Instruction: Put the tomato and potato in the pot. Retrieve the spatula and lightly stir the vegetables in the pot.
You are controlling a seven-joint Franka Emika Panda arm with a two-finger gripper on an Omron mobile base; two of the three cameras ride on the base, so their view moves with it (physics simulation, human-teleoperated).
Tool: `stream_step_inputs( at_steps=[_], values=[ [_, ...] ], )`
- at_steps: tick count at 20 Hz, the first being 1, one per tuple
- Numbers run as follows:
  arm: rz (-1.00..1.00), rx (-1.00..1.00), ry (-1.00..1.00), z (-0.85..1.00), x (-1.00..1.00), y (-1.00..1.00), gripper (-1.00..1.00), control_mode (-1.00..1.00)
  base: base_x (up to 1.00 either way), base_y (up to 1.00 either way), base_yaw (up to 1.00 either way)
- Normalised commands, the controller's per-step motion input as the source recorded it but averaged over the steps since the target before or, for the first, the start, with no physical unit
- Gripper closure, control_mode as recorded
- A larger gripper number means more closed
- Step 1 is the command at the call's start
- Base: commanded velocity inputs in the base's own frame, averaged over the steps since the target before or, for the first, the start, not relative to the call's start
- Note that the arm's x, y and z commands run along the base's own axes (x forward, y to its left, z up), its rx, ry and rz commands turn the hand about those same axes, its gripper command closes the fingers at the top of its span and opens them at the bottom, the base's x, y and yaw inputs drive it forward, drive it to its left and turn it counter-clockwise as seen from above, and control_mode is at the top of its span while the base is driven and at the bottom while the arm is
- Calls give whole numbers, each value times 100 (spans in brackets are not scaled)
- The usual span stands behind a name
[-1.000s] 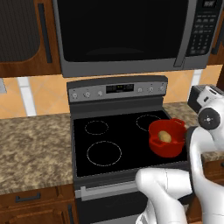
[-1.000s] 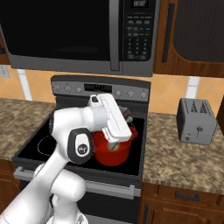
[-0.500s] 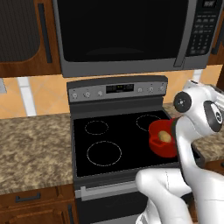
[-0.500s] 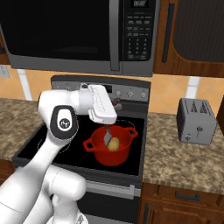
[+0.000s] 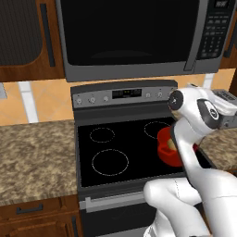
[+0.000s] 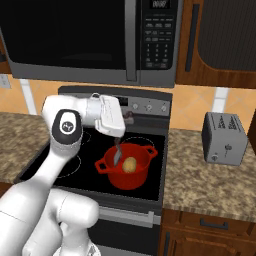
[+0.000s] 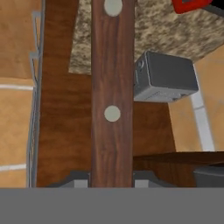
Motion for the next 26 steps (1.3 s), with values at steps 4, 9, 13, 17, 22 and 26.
stream_step_inputs(
  at_steps=[4,9,13,17,22,26],
  values=[
    [-3,0,-8,-38,3,-4,100,-100,0,0,0],
    [-3,0,-8,-5,0,-28,100,-100,0,0,0],
    [-7,0,0,-25,0,-8,100,-100,0,0,0],
    [-6,0,0,-28,0,5,100,-100,0,0,0],
    [-6,0,0,-22,0,10,100,-100,0,0,0],
    [-7,0,0,-24,0,25,100,-100,0,0,0]
  ],
)
